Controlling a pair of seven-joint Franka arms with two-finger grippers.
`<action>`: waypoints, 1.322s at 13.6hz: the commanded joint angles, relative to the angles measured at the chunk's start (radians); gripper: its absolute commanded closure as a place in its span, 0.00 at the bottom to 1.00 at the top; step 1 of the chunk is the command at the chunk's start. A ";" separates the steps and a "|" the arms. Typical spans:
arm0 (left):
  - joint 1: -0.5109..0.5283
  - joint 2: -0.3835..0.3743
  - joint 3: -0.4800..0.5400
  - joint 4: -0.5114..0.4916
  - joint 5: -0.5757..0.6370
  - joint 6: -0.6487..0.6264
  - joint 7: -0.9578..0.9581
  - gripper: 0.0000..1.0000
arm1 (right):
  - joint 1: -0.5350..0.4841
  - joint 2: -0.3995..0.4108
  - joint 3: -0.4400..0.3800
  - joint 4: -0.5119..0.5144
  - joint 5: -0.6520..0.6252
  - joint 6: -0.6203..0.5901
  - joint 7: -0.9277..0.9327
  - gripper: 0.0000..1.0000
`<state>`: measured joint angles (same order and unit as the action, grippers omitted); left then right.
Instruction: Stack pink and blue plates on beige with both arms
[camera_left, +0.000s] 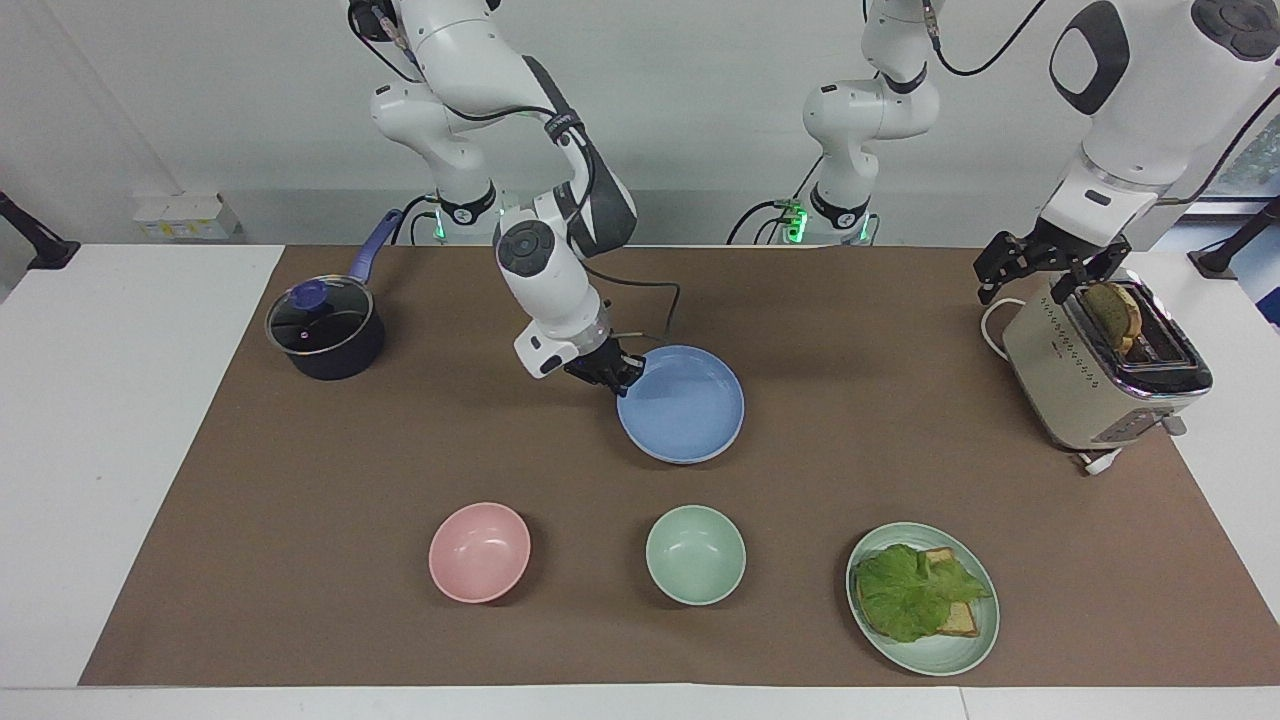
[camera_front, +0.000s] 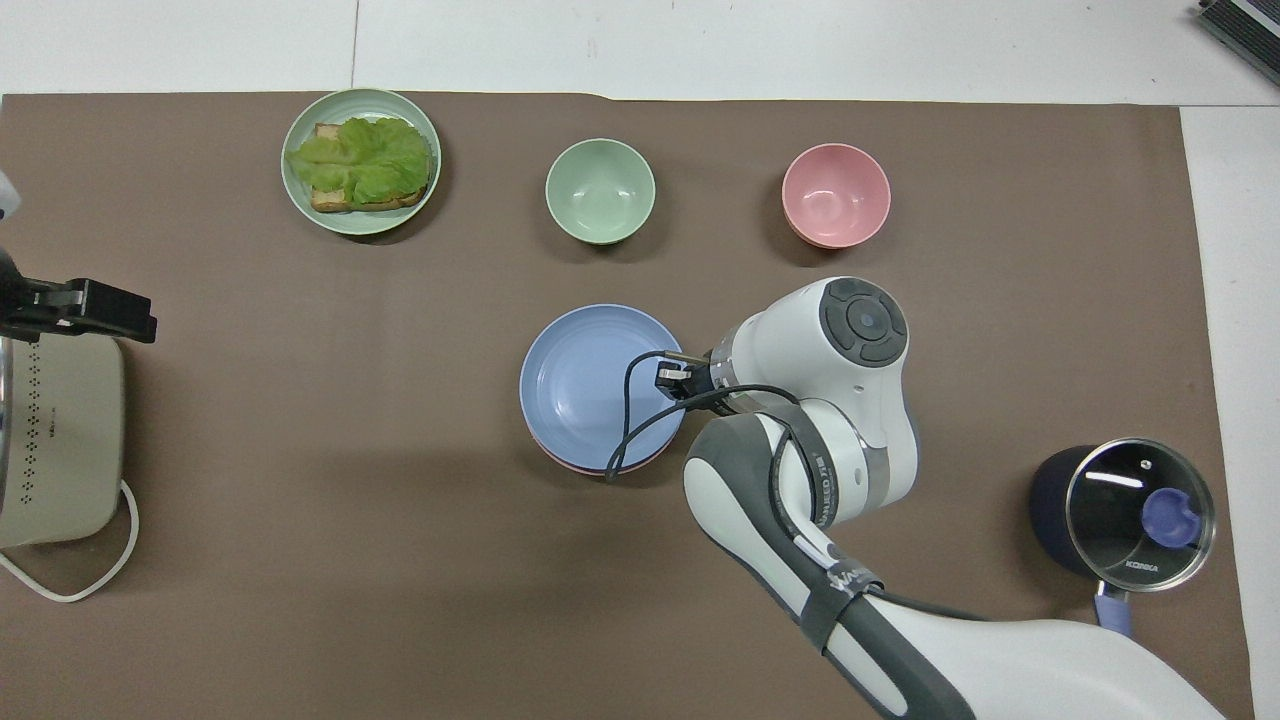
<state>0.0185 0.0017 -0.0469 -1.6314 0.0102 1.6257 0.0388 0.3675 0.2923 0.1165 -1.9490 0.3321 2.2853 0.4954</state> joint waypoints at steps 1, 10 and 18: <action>0.011 -0.003 -0.005 0.012 0.004 -0.018 0.007 0.00 | 0.011 -0.013 -0.003 -0.016 -0.010 0.003 0.026 0.80; 0.011 -0.003 -0.005 0.012 0.004 -0.018 0.007 0.00 | -0.082 -0.108 -0.009 -0.013 -0.146 -0.099 -0.017 0.00; 0.009 -0.003 -0.005 0.012 0.004 -0.018 0.007 0.00 | -0.291 -0.248 -0.015 0.103 -0.341 -0.383 -0.207 0.00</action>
<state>0.0185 0.0017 -0.0469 -1.6314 0.0102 1.6257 0.0388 0.1034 0.0554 0.0933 -1.9064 0.0475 1.9731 0.3064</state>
